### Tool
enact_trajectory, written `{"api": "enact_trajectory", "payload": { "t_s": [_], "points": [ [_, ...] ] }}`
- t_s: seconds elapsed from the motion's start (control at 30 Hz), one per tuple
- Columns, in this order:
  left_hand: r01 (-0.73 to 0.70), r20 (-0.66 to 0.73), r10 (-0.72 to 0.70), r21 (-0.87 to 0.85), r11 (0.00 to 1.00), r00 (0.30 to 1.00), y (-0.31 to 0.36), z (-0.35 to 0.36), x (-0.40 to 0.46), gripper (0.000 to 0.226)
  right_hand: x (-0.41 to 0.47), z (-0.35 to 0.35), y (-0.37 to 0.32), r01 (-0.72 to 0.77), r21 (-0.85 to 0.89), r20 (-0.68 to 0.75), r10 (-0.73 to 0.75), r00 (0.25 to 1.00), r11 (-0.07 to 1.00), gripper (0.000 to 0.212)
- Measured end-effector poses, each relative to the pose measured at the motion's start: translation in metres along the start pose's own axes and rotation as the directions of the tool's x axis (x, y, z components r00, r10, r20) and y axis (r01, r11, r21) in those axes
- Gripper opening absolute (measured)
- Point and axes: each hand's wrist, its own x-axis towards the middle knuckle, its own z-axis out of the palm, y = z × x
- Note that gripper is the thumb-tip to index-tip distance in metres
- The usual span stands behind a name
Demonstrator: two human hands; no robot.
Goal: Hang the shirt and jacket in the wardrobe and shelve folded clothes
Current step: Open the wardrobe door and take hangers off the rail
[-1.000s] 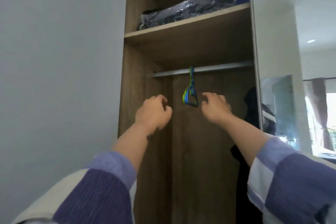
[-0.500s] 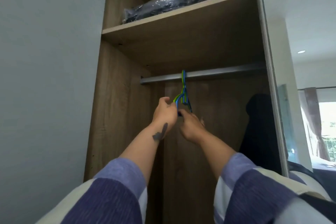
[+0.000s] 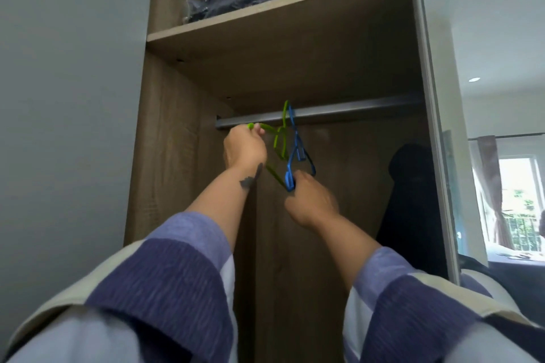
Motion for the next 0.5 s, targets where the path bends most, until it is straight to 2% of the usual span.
{"api": "enact_trajectory", "payload": {
  "t_s": [0.3, 0.5],
  "points": [
    [-0.096, 0.041, 0.096, 0.001, 0.995, 0.995, 0.024, -0.014, 0.014, 0.036, 0.0, -0.005, -0.012, -0.005, -0.005, 0.088, 0.006, 0.996, 1.0, 0.046],
    [-0.108, -0.002, 0.109, 0.05, 0.993, 0.994, 0.0, -0.037, -0.007, 0.034, 0.0, -0.002, -0.014, -0.047, 0.122, 0.111, 0.033, 0.993, 0.991, 0.053]
  ]
}}
